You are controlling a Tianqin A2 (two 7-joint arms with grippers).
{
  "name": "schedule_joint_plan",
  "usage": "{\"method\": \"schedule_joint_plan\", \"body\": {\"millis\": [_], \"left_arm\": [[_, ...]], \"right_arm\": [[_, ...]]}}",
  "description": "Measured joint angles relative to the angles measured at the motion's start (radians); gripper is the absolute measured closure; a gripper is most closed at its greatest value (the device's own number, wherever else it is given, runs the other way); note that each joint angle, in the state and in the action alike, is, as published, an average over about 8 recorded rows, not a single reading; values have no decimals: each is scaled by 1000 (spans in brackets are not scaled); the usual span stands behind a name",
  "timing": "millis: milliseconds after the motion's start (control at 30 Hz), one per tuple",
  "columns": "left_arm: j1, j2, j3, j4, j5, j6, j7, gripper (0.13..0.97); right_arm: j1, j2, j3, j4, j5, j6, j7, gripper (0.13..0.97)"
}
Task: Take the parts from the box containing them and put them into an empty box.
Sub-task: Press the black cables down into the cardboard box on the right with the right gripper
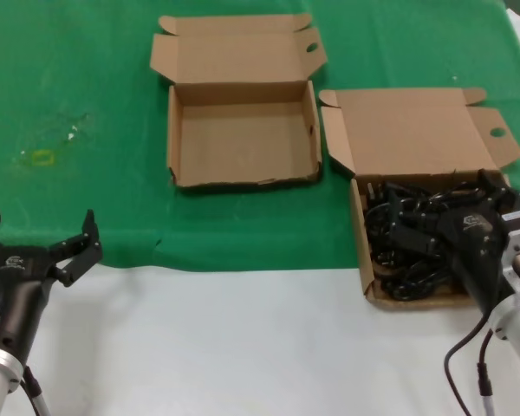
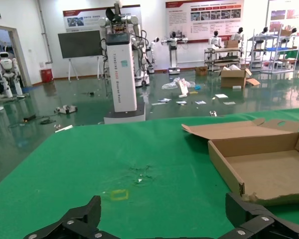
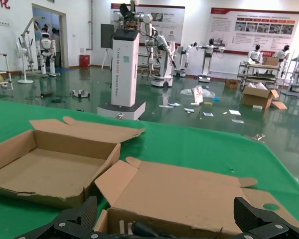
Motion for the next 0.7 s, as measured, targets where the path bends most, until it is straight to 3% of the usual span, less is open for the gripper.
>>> {"method": "schedule_joint_plan", "body": {"millis": [267,500,700], "left_arm": [[0,0,0,0,0,0,0,248],[0,0,0,0,0,0,0,393],[0,0,0,0,0,0,0,526]], "right_arm": [[16,83,-20,-7,7,-21,25,129],[52,248,-71,-7,3,-102,95,129],[115,411,-115,-8,-13,-269,137,129]]}}
